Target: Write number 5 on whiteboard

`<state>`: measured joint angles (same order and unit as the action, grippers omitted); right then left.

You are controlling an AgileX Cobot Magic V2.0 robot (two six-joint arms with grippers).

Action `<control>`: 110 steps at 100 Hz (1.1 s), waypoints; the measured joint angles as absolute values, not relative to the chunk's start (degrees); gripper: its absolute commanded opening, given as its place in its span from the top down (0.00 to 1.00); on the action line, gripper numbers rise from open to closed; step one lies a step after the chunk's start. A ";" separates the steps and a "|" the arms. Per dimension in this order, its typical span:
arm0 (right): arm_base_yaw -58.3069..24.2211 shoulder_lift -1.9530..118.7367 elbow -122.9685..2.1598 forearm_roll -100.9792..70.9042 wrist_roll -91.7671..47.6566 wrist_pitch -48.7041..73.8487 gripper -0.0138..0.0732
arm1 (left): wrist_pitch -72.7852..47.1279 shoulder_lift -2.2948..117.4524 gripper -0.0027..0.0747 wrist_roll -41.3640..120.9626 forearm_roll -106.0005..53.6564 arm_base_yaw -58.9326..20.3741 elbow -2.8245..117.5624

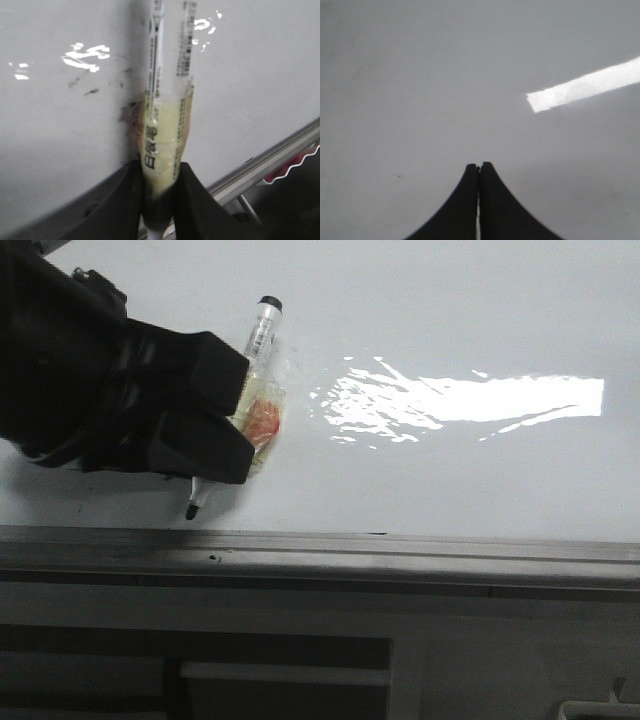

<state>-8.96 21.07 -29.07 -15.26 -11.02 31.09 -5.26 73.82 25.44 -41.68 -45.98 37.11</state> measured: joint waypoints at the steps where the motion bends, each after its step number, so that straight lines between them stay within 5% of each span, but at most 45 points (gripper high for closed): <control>1: -9.11 21.07 -29.10 -15.71 -11.60 31.45 0.44 | -5.58 73.67 0.99 25.43 -41.08 -45.98 37.23; 38: -16.26 29.91 -34.06 -46.41 -51.33 41.65 0.42 | -19.25 65.09 0.99 48.26 -21.72 -54.32 41.75; 62: -22.72 38.46 -34.85 -48.96 -57.12 41.43 0.28 | -19.04 64.89 0.99 50.55 -19.08 -55.65 41.75; 110: -35.46 54.92 -40.87 -56.34 -62.23 31.88 0.28 | -19.07 64.89 0.99 50.78 -16.51 -55.65 41.75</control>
